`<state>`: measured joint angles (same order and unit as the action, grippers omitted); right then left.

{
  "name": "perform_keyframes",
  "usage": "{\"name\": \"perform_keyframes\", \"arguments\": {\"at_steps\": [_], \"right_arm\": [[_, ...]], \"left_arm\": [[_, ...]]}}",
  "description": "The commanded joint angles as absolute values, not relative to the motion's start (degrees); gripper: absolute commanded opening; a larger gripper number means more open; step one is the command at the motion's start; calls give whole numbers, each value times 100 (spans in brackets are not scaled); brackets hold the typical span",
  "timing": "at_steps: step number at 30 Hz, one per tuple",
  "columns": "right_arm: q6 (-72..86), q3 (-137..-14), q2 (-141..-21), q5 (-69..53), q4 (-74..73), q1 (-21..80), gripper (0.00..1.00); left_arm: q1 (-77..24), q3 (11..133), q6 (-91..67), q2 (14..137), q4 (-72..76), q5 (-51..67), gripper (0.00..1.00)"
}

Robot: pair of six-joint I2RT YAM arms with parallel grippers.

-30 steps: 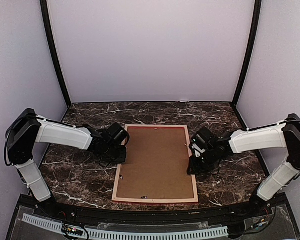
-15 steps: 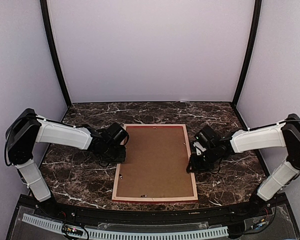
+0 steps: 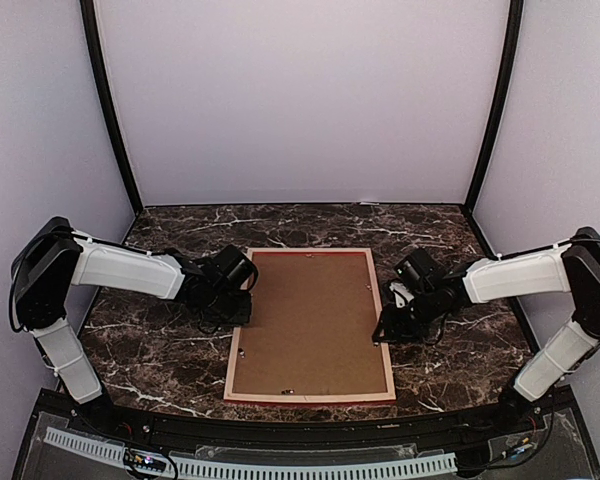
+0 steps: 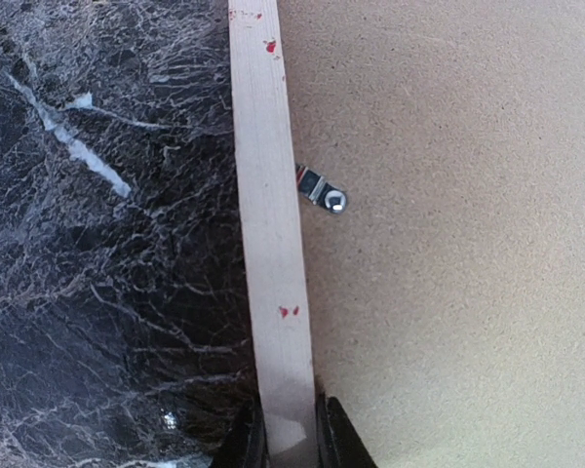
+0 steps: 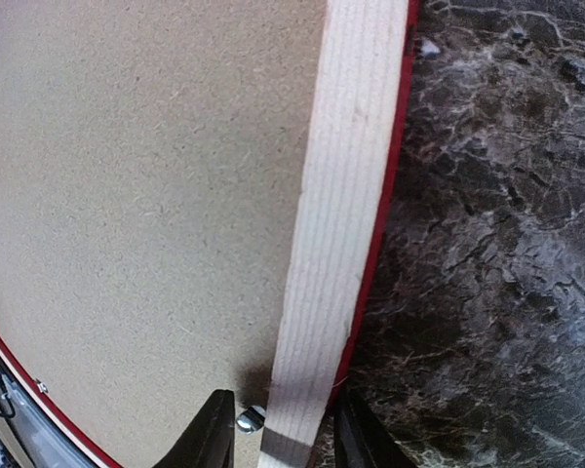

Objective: Put the photo into the frame
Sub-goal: Press the fastener onto the backboard.

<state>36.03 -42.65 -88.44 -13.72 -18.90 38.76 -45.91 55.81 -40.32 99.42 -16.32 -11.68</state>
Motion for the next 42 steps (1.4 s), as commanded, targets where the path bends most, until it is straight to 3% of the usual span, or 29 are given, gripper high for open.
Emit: {"name": "perform_keyframes", "arguments": {"at_steps": [1, 30, 36, 42], "right_arm": [[3547, -4049, -9112, -1411, -1260, 3778, 32], [2759, -4413, -9600, -885, -2112, 3735, 18], [2439, -4638, -9590, -1214, -2323, 3682, 18], [2434, -4811, -9491, -1600, -2234, 3500, 30]], "left_arm": [[-4693, 5366, -3868, 10046, -1736, -660, 10], [-4698, 5299, -3912, 9985, -1774, -697, 10], [-4702, 5309, -3911, 10002, -1780, -703, 10], [-4706, 5322, -3916, 9988, -1788, -703, 10]]}}
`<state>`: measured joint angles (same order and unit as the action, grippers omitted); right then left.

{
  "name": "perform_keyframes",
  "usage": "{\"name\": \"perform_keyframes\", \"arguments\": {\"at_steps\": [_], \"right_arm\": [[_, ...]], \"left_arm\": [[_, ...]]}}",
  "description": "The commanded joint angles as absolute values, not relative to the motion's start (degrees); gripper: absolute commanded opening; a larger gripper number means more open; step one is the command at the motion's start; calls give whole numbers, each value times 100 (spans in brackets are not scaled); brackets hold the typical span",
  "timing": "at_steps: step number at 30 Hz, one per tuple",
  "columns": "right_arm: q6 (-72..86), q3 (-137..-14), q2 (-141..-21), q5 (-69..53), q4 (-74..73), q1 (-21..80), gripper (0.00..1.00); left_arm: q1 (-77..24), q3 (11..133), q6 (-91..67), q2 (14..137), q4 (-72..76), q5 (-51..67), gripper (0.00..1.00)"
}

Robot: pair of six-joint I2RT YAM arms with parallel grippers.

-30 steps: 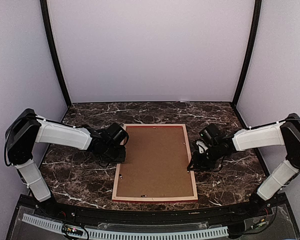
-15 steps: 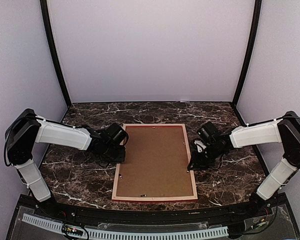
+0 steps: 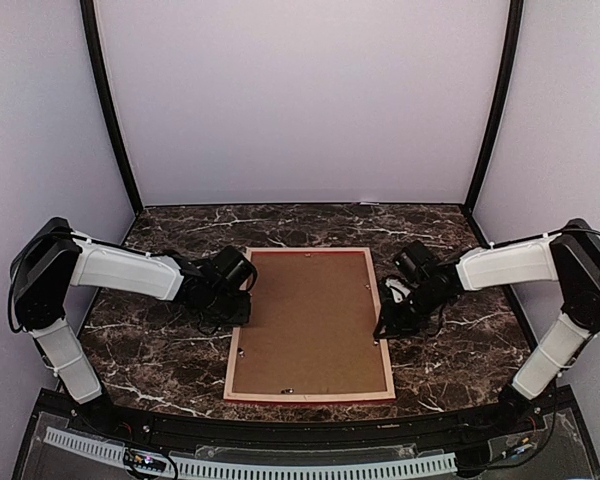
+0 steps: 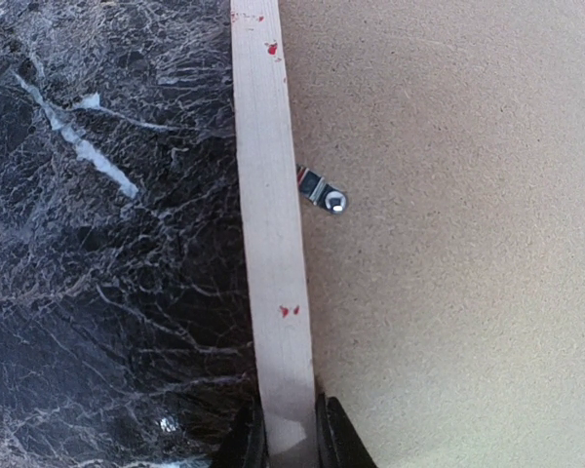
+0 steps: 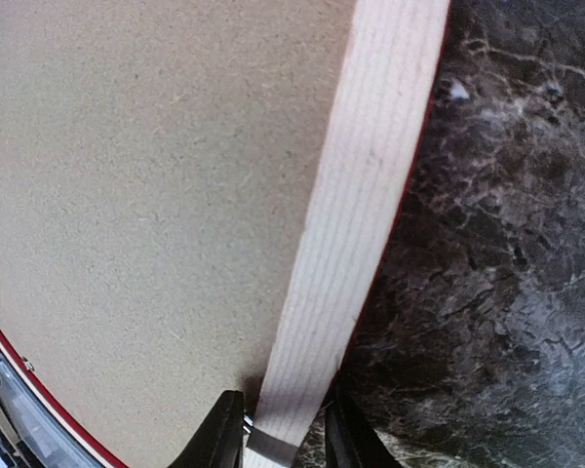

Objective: Put the photo into the frame
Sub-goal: Press the fastener onto the backboard.

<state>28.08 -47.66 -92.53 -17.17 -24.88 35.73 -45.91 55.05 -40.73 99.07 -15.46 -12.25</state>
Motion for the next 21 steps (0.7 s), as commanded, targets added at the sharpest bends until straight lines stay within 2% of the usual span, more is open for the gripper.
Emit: {"name": "perform_keyframes", "arguments": {"at_steps": [1, 5, 21], "right_arm": [[2449, -4850, -9503, -1607, -2235, 3498, 31], [2500, -4951, -9565, -1568, -2224, 3494, 34], [2191, -5212, -9880, -897, -2789, 3792, 32]], "left_arm": [[-4704, 5320, -3914, 9985, -1785, -703, 10], [-4711, 5326, -3911, 9984, -1792, -703, 10], [-4710, 5339, -3911, 9984, -1811, -712, 10]]}}
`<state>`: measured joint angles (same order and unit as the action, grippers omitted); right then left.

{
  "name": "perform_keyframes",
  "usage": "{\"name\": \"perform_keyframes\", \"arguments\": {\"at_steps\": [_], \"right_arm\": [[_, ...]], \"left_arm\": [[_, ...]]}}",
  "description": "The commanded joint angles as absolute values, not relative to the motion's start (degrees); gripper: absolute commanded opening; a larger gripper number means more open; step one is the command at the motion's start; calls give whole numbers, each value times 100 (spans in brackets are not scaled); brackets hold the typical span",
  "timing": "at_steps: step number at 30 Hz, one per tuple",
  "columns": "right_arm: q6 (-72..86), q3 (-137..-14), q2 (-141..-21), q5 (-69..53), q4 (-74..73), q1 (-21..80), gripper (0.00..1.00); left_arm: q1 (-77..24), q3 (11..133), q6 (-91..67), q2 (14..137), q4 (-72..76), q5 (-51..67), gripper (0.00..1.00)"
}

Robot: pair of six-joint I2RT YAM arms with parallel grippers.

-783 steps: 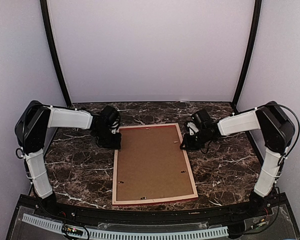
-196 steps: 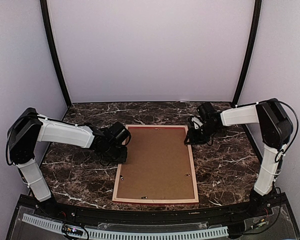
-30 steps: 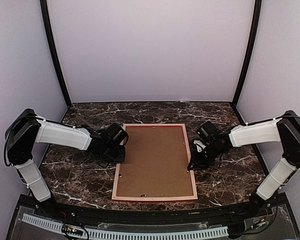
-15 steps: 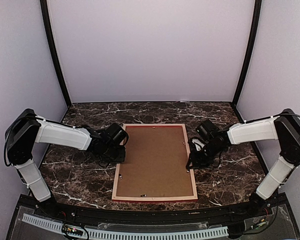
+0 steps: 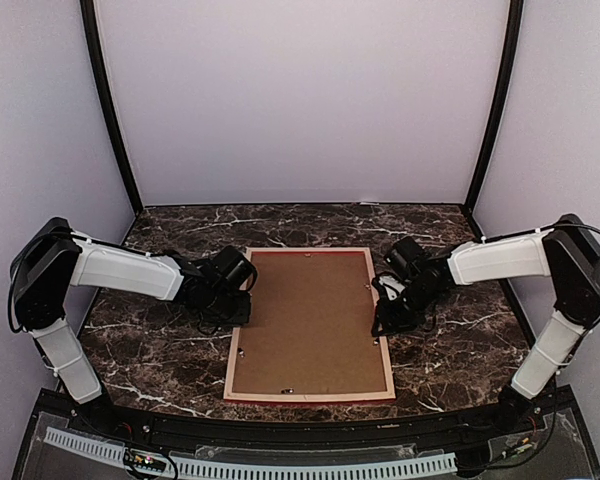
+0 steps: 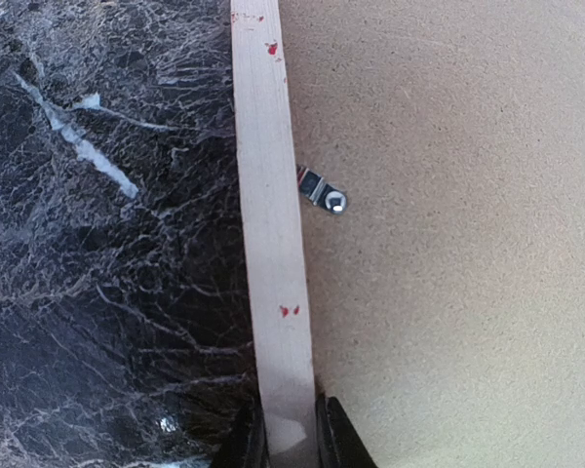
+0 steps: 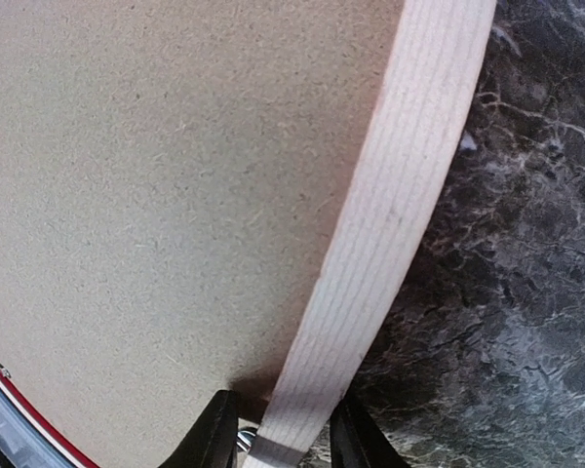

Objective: Put the photo into the frame
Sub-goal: Press the fastener onto the backboard, then rotate the photo frame at the center of the board.

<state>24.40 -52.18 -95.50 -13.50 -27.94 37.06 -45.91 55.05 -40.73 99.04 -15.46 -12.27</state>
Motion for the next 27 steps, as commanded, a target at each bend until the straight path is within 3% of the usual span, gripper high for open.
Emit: {"name": "perform_keyframes", "arguments": {"at_steps": [1, 12, 27], "right_arm": [[2136, -5212, -9869, -921, -2812, 3794, 32], [1608, -5234, -9802, -1247, -3070, 3790, 33], [995, -5416, -9797, -1155, -3417, 3724, 27]], "left_arm": [[-4706, 5341, -3911, 9987, -1817, -712, 10], [-4710, 5370, -3889, 10011, -1841, -712, 10], [-4711, 5335, -3896, 9976, -1868, -747, 10]]}}
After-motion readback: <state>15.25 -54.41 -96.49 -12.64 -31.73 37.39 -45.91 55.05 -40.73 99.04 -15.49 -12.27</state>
